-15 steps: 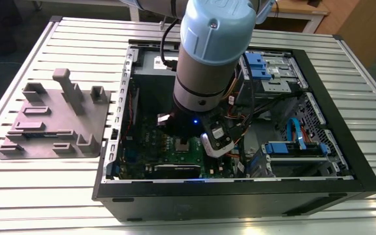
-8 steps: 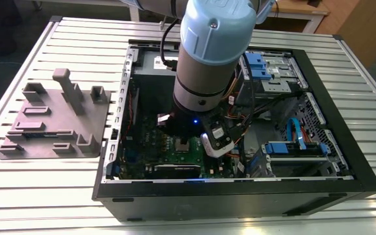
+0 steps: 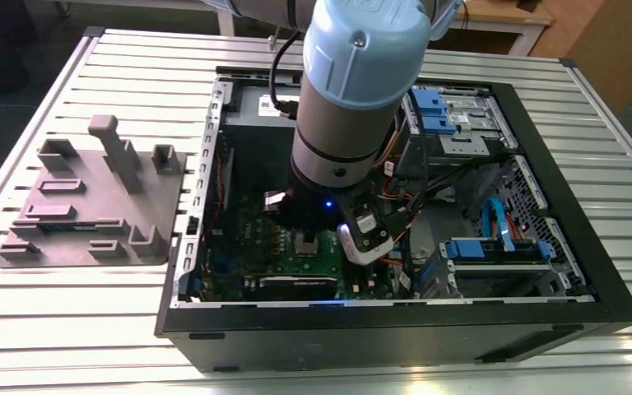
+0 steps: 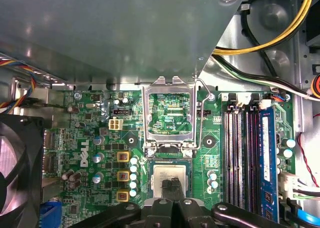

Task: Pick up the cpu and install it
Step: 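Close the cpu cover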

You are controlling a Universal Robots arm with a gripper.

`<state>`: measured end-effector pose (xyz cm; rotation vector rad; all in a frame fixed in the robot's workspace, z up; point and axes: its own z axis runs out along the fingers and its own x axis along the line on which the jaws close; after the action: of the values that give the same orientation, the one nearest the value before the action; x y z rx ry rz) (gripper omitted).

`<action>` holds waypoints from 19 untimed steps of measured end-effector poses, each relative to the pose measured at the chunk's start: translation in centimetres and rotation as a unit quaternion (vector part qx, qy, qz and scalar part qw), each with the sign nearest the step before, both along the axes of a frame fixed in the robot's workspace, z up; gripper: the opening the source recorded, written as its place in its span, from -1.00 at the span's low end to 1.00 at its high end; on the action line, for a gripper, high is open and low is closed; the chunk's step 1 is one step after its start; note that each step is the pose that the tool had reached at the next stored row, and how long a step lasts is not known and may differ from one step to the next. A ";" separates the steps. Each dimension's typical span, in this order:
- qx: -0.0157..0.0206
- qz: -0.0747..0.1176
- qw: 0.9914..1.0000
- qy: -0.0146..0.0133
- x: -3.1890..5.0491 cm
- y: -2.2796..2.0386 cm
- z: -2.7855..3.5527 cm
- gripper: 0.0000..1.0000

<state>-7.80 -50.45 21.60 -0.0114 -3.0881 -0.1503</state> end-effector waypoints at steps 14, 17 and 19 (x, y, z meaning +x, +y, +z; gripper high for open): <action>0.000 0.047 0.999 -0.001 -0.03 0.10 2.28 -0.79; 0.000 0.074 0.997 -0.001 -0.03 0.10 2.19 -0.79; 0.000 0.093 0.996 -0.001 -0.03 0.10 2.09 -0.79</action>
<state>-7.82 -50.35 23.69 0.2753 -3.0686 -0.1424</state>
